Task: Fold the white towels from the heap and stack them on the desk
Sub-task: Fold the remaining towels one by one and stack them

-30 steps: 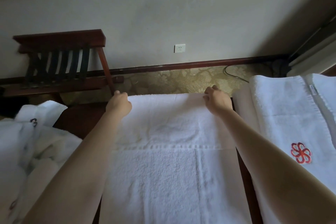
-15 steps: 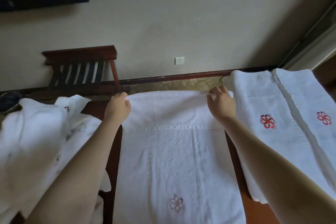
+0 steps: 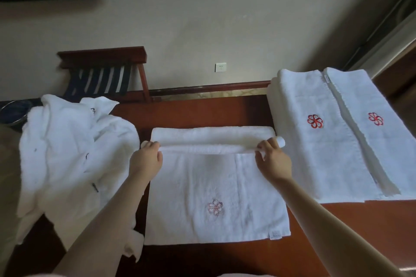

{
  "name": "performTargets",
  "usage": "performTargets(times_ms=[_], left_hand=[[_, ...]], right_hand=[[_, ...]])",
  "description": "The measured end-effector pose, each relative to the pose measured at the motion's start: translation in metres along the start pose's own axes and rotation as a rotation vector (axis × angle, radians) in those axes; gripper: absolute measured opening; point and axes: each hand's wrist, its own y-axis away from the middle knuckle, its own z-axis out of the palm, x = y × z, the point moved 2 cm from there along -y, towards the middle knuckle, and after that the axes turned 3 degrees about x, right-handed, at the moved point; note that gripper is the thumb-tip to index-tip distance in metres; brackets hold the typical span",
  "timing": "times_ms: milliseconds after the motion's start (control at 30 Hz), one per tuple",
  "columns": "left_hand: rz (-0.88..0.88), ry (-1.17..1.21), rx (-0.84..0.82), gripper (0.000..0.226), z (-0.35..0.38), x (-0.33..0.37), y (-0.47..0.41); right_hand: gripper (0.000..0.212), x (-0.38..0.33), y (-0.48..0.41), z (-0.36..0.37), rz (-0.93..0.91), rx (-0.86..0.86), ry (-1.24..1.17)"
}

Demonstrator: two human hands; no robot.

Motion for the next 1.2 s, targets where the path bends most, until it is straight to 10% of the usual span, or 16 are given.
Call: performTargets(times_ms=[333,567,800,1200], left_hand=[[0.006,-0.322,-0.377,0.028,0.045,0.009,0.036],[0.004,-0.540,-0.351,0.027,0.039,0.015,0.033],[-0.001,-0.577,-0.591,0.019,0.036,0.042,0.015],[0.229,0.223,-0.041,0.038,0.075,0.094,-0.015]], right_hand=[[0.017,0.027,0.040,0.041,0.023,-0.445,0.257],[0.008,0.026,0.042,0.037,-0.071,-0.303,0.288],[0.035,0.017,0.024,0.045,0.123,-0.643,0.215],[0.045,-0.041,-0.029,0.094,-0.238,-0.280,-0.001]])
